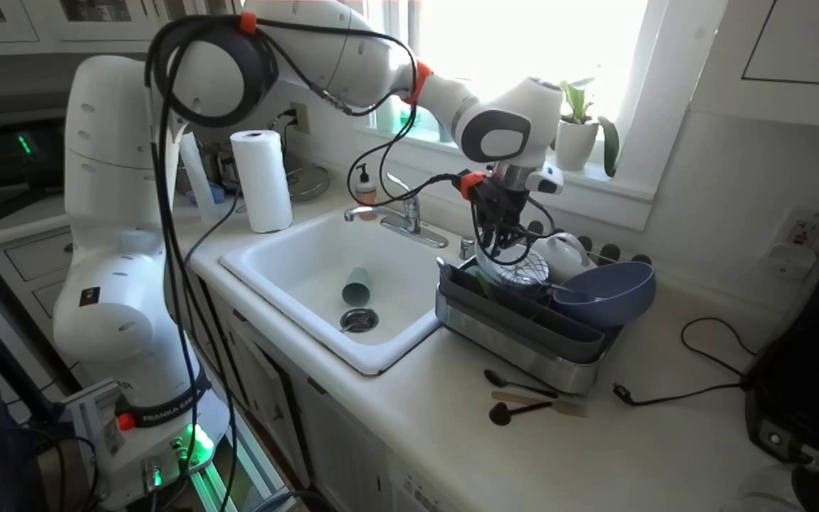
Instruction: Remove a white plate from the dishes drying rack and place it in the sink
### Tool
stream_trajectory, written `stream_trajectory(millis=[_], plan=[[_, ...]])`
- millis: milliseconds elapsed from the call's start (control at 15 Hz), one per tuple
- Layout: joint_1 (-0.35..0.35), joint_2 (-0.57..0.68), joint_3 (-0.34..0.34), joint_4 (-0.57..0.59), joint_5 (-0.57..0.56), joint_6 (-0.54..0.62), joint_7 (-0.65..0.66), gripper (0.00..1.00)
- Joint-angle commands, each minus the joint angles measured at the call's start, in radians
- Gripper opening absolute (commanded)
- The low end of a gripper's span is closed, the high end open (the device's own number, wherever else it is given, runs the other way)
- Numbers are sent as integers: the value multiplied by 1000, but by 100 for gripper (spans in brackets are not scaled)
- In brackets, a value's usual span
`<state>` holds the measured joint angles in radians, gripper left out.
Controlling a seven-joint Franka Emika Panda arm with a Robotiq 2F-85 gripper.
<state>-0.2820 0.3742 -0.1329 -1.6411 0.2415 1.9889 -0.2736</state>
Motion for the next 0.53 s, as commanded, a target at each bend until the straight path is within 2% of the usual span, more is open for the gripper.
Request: stream_trajectory(millis=[0, 133, 200, 333, 467], plan=[[2, -10, 2, -24, -39, 19, -34, 29], [1, -7, -1, -23, -55, 19, -39, 26], [1, -6, -2, -23, -63, 21, -40, 22], [-1, -6, -3, -20, -72, 28, -44, 3], [-4, -9, -3, -15, -77, 49, -46, 2]])
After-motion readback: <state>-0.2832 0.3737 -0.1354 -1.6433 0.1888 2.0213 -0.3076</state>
